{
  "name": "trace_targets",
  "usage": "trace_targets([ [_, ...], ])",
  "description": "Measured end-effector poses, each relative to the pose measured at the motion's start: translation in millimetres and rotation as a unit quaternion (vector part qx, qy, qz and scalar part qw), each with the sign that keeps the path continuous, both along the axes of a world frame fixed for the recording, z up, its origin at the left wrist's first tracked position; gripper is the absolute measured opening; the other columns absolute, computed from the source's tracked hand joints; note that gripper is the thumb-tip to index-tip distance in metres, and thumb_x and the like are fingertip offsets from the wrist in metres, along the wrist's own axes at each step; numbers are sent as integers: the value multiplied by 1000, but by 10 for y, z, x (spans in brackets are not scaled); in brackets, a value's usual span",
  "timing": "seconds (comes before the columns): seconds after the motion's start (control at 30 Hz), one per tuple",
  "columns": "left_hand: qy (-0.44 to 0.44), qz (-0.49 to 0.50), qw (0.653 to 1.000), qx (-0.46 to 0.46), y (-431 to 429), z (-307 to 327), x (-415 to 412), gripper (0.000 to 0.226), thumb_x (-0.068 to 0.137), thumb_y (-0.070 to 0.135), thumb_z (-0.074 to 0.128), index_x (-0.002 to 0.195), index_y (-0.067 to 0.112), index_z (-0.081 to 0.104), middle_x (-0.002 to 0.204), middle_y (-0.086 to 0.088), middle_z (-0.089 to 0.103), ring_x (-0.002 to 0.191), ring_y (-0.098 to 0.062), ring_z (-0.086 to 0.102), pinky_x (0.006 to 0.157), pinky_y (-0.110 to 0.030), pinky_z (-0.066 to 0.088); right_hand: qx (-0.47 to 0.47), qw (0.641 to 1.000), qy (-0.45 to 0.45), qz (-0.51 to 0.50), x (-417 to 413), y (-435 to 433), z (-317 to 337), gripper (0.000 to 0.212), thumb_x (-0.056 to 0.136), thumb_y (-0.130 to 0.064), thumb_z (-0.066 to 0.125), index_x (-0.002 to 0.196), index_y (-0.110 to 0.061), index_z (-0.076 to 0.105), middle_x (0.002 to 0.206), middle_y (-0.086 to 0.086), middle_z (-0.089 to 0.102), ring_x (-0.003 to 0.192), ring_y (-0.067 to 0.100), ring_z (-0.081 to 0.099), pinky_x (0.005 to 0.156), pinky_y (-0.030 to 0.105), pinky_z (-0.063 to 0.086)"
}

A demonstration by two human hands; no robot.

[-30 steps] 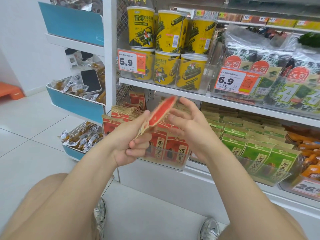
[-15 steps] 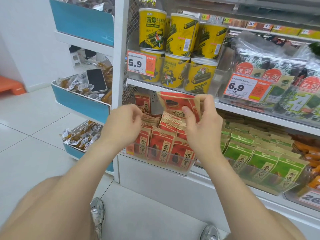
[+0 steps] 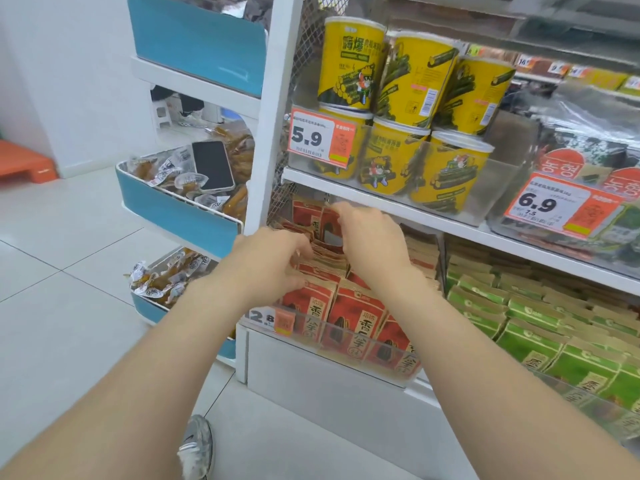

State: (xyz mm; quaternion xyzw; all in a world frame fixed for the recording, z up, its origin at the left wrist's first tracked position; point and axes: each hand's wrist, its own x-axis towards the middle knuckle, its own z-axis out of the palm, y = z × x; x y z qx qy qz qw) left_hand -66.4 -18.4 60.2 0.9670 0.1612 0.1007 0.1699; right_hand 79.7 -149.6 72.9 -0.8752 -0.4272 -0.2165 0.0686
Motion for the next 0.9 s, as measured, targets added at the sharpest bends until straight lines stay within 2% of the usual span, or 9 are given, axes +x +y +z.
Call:
trace_targets([
  [0.13, -20, 0, 1000, -16, 67, -38, -10, 40, 89, 40, 85, 126, 43, 71, 115, 16, 75, 115, -13, 66, 109, -52, 50, -77, 996, -2, -33, 157, 193, -56, 24, 96, 3, 62, 110, -16, 65, 86, 5, 59, 85, 34, 61, 69, 40, 44],
  [0.23, -34, 1, 999, -21, 103, -85, -20, 39, 88, 43, 86, 124, 42, 71, 114, 16, 75, 116, -13, 66, 108, -52, 51, -150, 987, 46, -38, 219, 297, -58, 17, 99, -3, 58, 113, -12, 61, 106, 10, 69, 108, 36, 65, 103, 49, 45],
  [0.33, -44, 0, 999, -12, 99, -112, -13, 37, 89, 44, 86, 121, 42, 69, 115, 16, 74, 116, -13, 66, 109, -52, 50, -177, 974, 117, -74, 352, 408, -29, 15, 100, -5, 50, 88, -14, 51, 89, 2, 60, 107, 36, 62, 118, 58, 31],
  [0.4, -50, 0, 999, -12, 94, -124, 0, 34, 90, 43, 85, 118, 43, 67, 114, 16, 73, 114, -14, 65, 109, -51, 48, -184, 966, 162, -87, 410, 470, 16, 19, 101, -4, 46, 86, -15, 50, 88, 4, 61, 98, 34, 58, 116, 58, 33],
  [0.53, -32, -10, 999, 34, 73, -152, 5, 23, 94, 51, 78, 116, 46, 72, 114, 20, 71, 114, -15, 58, 108, -48, 35, -203, 950, 223, -78, 406, 505, 78, 25, 109, -5, 41, 127, -3, 60, 117, 14, 65, 104, 32, 58, 90, 36, 44],
  [0.63, -7, -17, 999, 48, 50, -182, 3, 26, 97, 56, 71, 121, 46, 71, 114, 20, 71, 114, -15, 57, 106, -46, 28, -207, 946, 235, -79, 383, 485, 18, 17, 108, -5, 40, 111, -6, 57, 98, 9, 60, 87, 27, 53, 91, 42, 48],
  [0.7, -5, -19, 998, 53, 48, -175, 0, 27, 98, 56, 70, 124, 46, 71, 115, 20, 71, 114, -14, 57, 106, -46, 27, -180, 949, 249, -71, 337, 469, 9, 14, 110, -10, 43, 102, -7, 54, 107, 13, 65, 84, 24, 55, 84, 40, 50],
  [0.8, 2, -14, 998, 69, 53, -151, 0, 21, 101, 48, 70, 120, 41, 74, 110, 18, 69, 110, -17, 57, 107, -47, 29, -141, 962, 228, -56, 180, 372, 71, 11, 108, -12, 46, 100, -10, 52, 101, 9, 59, 101, 32, 52, 115, 58, 39],
  [0.9, 6, -5, 997, 82, 46, -128, 13, 17, 101, 42, 73, 117, 38, 73, 104, 15, 64, 105, -18, 54, 106, -48, 31, -39, 980, 194, -30, -58, 251, 61, 17, 97, -3, 50, 99, -4, 67, 92, 12, 68, 87, 35, 65, 92, 51, 60],
])
